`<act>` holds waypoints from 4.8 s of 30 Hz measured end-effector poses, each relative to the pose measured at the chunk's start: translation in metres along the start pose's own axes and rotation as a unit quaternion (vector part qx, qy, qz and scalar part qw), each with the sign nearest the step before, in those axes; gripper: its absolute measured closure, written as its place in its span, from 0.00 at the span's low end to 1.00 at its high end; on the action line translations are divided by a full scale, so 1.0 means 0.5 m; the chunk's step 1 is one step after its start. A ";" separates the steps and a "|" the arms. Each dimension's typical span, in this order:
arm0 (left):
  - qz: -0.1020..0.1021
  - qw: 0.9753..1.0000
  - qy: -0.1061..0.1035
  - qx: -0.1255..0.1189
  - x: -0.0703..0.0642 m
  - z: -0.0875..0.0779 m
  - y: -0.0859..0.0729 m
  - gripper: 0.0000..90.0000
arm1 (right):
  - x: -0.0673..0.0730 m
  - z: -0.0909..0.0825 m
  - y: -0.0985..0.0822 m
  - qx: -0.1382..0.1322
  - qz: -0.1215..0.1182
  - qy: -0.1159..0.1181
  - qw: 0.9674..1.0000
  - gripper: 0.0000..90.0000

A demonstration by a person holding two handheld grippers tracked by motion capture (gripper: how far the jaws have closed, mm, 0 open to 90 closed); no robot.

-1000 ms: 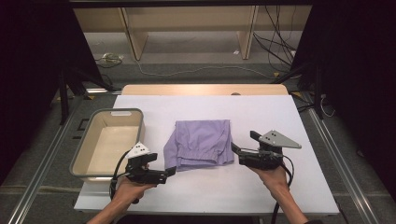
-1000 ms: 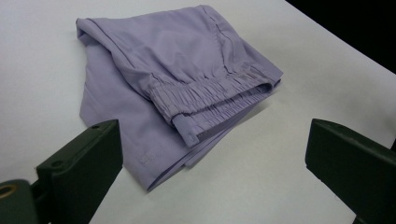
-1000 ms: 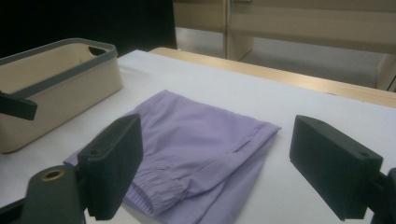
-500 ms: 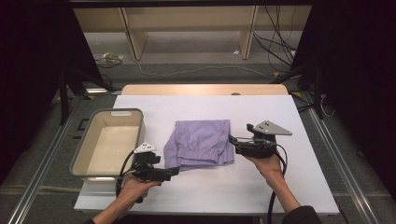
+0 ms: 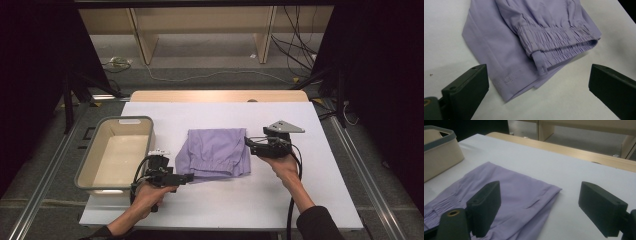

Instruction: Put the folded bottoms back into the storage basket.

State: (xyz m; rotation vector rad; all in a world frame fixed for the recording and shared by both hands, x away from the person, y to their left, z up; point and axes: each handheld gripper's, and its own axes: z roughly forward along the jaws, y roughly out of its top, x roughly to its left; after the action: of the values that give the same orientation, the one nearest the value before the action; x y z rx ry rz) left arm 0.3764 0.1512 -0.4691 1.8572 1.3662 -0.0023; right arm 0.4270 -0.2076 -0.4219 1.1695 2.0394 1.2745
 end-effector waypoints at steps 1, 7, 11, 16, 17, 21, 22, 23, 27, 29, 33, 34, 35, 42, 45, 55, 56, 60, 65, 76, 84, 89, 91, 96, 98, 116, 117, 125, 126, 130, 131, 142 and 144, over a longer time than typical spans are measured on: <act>-0.010 1.000 0.003 0.002 0.003 0.008 0.004 0.02 | -0.005 0.010 0.000 0.005 0.000 -0.001 1.000 0.21; -0.025 1.000 0.002 0.013 0.013 0.023 0.015 0.00 | -0.015 0.037 0.000 0.020 0.002 -0.003 1.000 0.21; -0.035 0.999 0.008 0.020 0.016 0.037 0.024 0.00 | -0.019 0.049 0.001 0.026 0.002 -0.004 1.000 0.21; -0.045 0.998 0.023 0.023 0.024 0.049 0.034 0.00 | -0.026 0.072 0.002 0.036 0.004 -0.005 0.999 0.21; -0.045 0.998 0.023 0.023 0.024 0.049 0.034 0.00 | -0.026 0.072 0.002 0.036 0.004 -0.005 0.999 0.21; -0.047 0.998 0.033 0.036 0.027 0.053 0.039 0.00 | -0.027 0.086 0.001 0.046 0.004 -0.004 0.999 0.22; -0.053 0.997 0.036 0.038 0.029 0.055 0.042 0.00 | -0.027 0.090 0.001 0.048 0.003 -0.003 0.999 0.21; -0.053 0.997 0.036 0.038 0.029 0.055 0.042 0.00 | -0.027 0.090 0.001 0.048 0.003 -0.003 0.999 0.21; -0.062 0.996 0.037 0.052 0.029 0.059 0.046 0.00 | -0.030 0.098 0.000 0.051 0.004 -0.005 0.999 0.22; -0.063 0.996 0.034 0.058 0.026 0.061 0.048 0.00 | -0.032 0.103 -0.001 0.055 0.005 -0.005 0.998 0.22; -0.062 0.995 0.039 0.061 0.020 0.066 0.050 0.00 | -0.034 0.111 -0.002 0.061 0.010 -0.008 0.998 0.22; -0.072 0.995 0.035 0.056 0.018 0.068 0.050 0.00 | -0.036 0.117 -0.002 0.067 0.010 -0.013 0.998 0.22; -0.072 0.995 0.034 0.056 0.018 0.070 0.051 0.00 | -0.038 0.120 -0.002 0.070 0.015 -0.013 0.997 0.22; -0.079 0.995 0.032 0.057 0.015 0.075 0.055 0.00 | -0.047 0.145 -0.005 0.097 0.040 -0.004 0.995 0.21; -0.076 0.995 0.036 0.059 0.012 0.077 0.056 0.00 | -0.047 0.158 -0.007 0.109 0.042 -0.005 0.993 0.21; -0.086 0.994 0.019 0.058 0.007 0.078 0.057 0.09 | -0.035 0.183 -0.006 0.121 0.042 0.004 0.992 0.22; -0.087 0.994 0.020 0.059 0.005 0.080 0.058 0.09 | -0.034 0.184 -0.006 0.121 0.042 0.005 0.992 0.22; -0.075 0.995 0.029 0.061 -0.004 0.085 0.059 0.14 | -0.031 0.188 -0.006 0.123 0.040 0.007 0.992 0.22; -0.075 0.995 0.037 0.054 -0.001 0.084 0.061 0.28 | -0.027 0.193 -0.005 0.123 0.040 0.009 0.992 0.22; -0.074 0.995 0.052 0.039 -0.003 0.093 0.060 0.62 | -0.015 0.207 -0.005 0.127 0.038 0.015 0.991 0.22; -0.089 0.995 0.033 0.035 0.003 0.099 0.058 0.80 | -0.009 0.220 -0.004 0.133 0.041 0.021 0.990 0.22; -0.093 0.995 0.024 0.030 0.005 0.098 0.057 0.84 | -0.016 0.224 0.000 0.138 0.049 0.016 0.989 0.22; -0.090 0.995 0.024 0.029 0.004 0.098 0.057 0.86 | -0.024 0.225 0.001 0.139 0.056 0.014 0.989 0.23; -0.079 0.996 0.019 0.030 0.005 0.097 0.057 0.86 | -0.038 0.229 -0.002 0.153 0.074 0.011 0.985 0.26; -0.076 0.997 0.018 0.030 0.005 0.097 0.058 0.87 | -0.045 0.234 -0.003 0.157 0.080 0.012 0.984 0.27; -0.063 0.998 0.007 0.021 -0.001 0.087 0.060 0.88 | -0.069 0.255 -0.009 0.171 0.115 0.026 0.978 0.91; -0.063 0.998 0.007 0.021 -0.001 0.087 0.060 0.88 | -0.069 0.255 -0.009 0.171 0.115 0.026 0.978 0.91; -0.057 0.998 -0.010 0.015 -0.003 0.068 0.069 0.89 | -0.059 0.233 0.023 0.151 0.118 0.042 0.981 0.97; -0.057 0.998 -0.010 0.015 -0.003 0.068 0.069 0.89 | -0.059 0.233 0.023 0.151 0.118 0.042 0.981 0.97; -0.052 0.998 -0.017 0.009 -0.006 0.055 0.072 0.89 | -0.047 0.221 0.040 0.140 0.114 0.047 0.982 0.97; -0.049 0.999 -0.018 0.009 -0.006 0.051 0.073 0.89 | -0.041 0.215 0.046 0.137 0.114 0.049 0.983 0.97; -0.044 0.998 -0.035 -0.005 -0.002 0.010 0.085 0.89 | -0.010 0.194 0.071 0.119 0.112 0.059 0.985 0.98; -0.043 0.998 -0.036 -0.006 -0.002 0.008 0.086 0.89 | -0.008 0.192 0.073 0.118 0.110 0.060 0.985 0.98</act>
State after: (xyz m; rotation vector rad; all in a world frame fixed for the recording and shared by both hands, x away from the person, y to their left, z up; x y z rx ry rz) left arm 0.4118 0.1443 -0.4457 1.7703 1.3917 -0.1054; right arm 0.5150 -0.1561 -0.4343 1.4944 2.2472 1.2544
